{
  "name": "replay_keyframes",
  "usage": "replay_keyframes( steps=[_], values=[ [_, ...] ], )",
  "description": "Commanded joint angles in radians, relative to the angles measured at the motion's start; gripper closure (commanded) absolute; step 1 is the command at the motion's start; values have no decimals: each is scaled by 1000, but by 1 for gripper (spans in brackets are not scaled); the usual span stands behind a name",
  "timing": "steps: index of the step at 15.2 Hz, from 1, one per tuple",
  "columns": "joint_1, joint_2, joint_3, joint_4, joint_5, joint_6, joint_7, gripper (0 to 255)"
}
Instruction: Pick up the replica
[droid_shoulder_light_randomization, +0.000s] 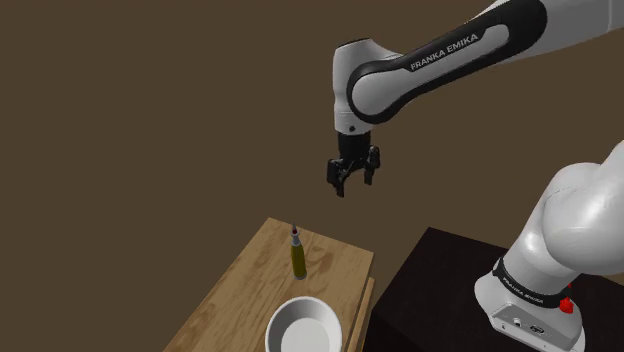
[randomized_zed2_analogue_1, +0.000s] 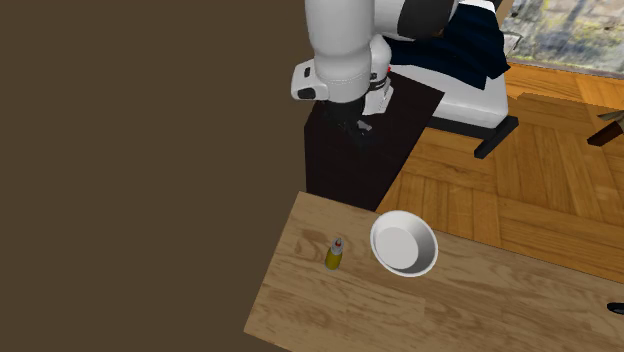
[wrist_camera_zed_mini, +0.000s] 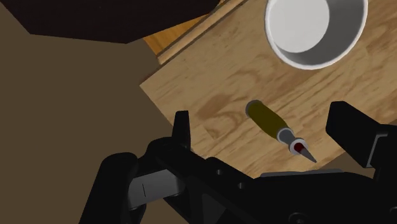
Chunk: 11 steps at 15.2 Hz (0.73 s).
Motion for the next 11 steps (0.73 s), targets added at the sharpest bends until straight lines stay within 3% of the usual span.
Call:
replay_keyframes(
  steps=[1,11],
  values=[
    [1,74,16,30,-6,45,37,0],
    [36,480,46,258,-92,211,233,0]
  ],
)
